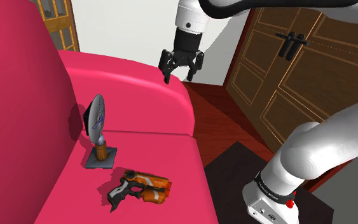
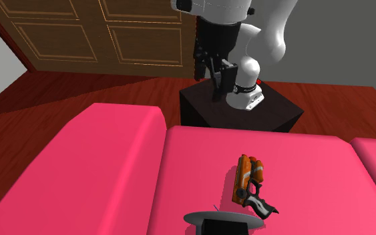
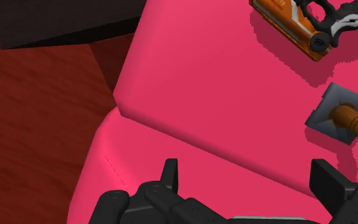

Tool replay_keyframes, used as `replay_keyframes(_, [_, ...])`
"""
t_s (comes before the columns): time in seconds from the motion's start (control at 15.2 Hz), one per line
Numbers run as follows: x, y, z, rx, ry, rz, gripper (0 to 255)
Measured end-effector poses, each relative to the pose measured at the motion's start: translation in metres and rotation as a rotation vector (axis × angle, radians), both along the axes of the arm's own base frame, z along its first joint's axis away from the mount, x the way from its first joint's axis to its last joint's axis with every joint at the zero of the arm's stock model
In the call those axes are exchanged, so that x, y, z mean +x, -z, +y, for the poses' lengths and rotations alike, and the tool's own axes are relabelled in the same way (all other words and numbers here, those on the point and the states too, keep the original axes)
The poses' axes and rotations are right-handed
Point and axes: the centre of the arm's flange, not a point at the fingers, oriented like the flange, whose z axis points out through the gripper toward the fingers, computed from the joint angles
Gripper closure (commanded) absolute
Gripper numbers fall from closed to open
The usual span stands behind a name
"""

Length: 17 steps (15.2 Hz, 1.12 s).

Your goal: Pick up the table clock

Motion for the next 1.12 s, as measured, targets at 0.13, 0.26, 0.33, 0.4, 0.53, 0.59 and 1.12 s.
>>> replay_keyframes(0.13, [0.008,0.010,0.024,0.010,0.023,0.002,0])
replay_keyframes(0.26, [0.020,0.014,0.045,0.019,0.048,0.005,0])
replay_keyframes(0.33, [0.026,0.016,0.056,0.025,0.059,0.006,0])
replay_keyframes(0.4, [0.032,0.020,0.067,0.029,0.071,0.007,0])
replay_keyframes(0.53, [0.047,0.025,0.086,0.039,0.095,0.010,0])
replay_keyframes(0.59, [0.054,0.026,0.096,0.044,0.107,0.012,0])
replay_keyframes(1.12, [0.112,0.052,0.181,0.086,0.201,0.022,0])
